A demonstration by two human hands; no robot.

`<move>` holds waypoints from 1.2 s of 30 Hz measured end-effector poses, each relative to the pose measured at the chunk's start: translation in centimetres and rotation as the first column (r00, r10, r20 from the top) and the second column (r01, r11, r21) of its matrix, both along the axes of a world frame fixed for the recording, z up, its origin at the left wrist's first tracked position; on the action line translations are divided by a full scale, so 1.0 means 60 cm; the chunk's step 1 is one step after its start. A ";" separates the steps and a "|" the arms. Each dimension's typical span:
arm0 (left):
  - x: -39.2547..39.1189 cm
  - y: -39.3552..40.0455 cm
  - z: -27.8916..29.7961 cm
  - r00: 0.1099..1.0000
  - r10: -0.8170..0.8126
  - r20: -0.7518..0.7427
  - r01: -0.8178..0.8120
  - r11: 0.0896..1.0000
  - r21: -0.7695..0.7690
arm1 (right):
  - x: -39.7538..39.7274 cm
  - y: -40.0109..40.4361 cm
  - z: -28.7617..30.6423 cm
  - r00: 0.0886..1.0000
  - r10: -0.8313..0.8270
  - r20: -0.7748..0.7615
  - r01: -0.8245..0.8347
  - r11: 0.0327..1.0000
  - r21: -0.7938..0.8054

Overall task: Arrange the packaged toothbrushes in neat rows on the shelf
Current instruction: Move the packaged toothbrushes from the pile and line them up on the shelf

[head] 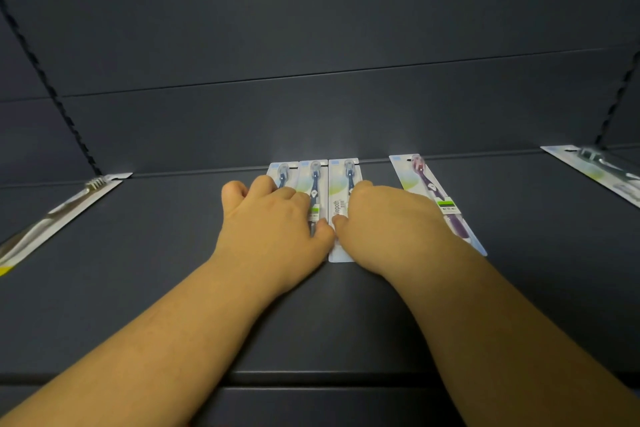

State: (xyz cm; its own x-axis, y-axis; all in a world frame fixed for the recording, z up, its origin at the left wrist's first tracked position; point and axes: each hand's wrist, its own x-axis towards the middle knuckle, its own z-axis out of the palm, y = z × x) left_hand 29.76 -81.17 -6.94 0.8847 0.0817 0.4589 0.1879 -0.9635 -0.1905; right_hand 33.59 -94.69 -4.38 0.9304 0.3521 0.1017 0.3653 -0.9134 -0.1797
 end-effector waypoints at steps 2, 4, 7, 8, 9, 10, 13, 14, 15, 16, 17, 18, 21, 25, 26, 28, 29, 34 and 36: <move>-0.001 0.001 0.001 1.000 -0.006 0.004 0.006 1.000 -0.011 | 0.000 -0.001 -0.001 1.000 -0.002 0.007 0.002 1.000 0.019; -0.001 0.002 0.002 1.000 -0.014 0.022 0.014 0.999 -0.037 | -0.002 -0.002 0.000 1.000 -0.013 0.009 0.012 0.999 0.041; -0.004 0.003 0.005 0.997 -0.023 0.080 0.029 0.997 -0.076 | -0.004 -0.002 0.003 0.996 -0.039 0.083 0.031 0.995 0.098; -0.006 0.003 0.007 0.994 -0.030 0.105 0.041 0.994 -0.099 | -0.007 0.000 0.005 0.992 -0.042 0.121 0.028 0.993 0.116; -0.010 0.002 0.010 0.991 -0.040 0.131 0.057 0.991 -0.124 | -0.010 0.001 0.008 0.987 -0.046 0.155 0.024 0.990 0.140; -0.010 0.000 0.010 0.987 -0.053 0.151 0.077 0.985 -0.153 | -0.012 0.000 0.009 0.983 -0.052 0.174 0.020 0.984 0.177; -0.039 0.008 0.024 0.981 -0.092 0.169 0.133 0.959 -0.250 | -0.034 0.001 0.019 0.982 -0.012 0.189 -0.043 0.958 0.283; -0.052 0.013 0.030 0.983 -0.094 0.157 0.137 0.944 -0.299 | -0.041 -0.001 0.021 0.983 0.024 0.183 -0.076 0.956 0.284; -0.074 0.024 0.037 0.986 -0.089 0.143 0.134 0.928 -0.347 | -0.053 0.002 0.025 0.981 0.073 0.180 -0.119 0.957 0.263; -0.098 0.038 0.042 0.988 -0.081 0.128 0.124 0.919 -0.374 | -0.066 0.007 0.028 0.978 0.118 0.173 -0.156 0.961 0.227; -0.122 0.054 0.047 0.991 -0.071 0.116 0.109 0.923 -0.369 | -0.079 0.015 0.032 0.971 0.161 0.175 -0.195 0.961 0.195; -0.145 0.072 0.050 0.992 -0.060 0.115 0.097 0.932 -0.349 | -0.094 0.024 0.037 0.965 0.191 0.179 -0.223 0.959 0.177; -0.209 0.133 0.056 0.990 -0.019 0.137 0.060 0.950 -0.306 | -0.138 0.068 0.043 0.941 0.244 0.232 -0.294 0.932 0.212; -0.296 0.223 0.062 0.985 0.070 0.155 -0.022 0.956 -0.292 | -0.206 0.160 0.049 0.888 0.326 0.324 -0.406 0.886 0.222; -0.320 0.247 0.063 0.981 0.097 0.166 -0.045 0.955 -0.293 | -0.222 0.188 0.052 0.876 0.347 0.335 -0.429 0.878 0.212; -0.366 0.295 0.067 0.974 0.139 0.178 -0.082 0.951 -0.297 | -0.253 0.242 0.058 0.854 0.382 0.353 -0.464 0.866 0.187; -0.389 0.322 0.069 0.972 0.154 0.180 -0.095 0.950 -0.299 | -0.268 0.271 0.061 0.844 0.400 0.358 -0.481 0.859 0.176; -0.501 0.465 0.069 0.950 0.248 0.190 -0.185 0.937 -0.297 | -0.344 0.416 0.070 0.800 0.467 0.376 -0.552 0.818 0.159; -0.549 0.523 0.065 0.936 0.292 0.195 -0.226 0.926 -0.302 | -0.375 0.477 0.066 0.781 0.496 0.379 -0.585 0.794 0.167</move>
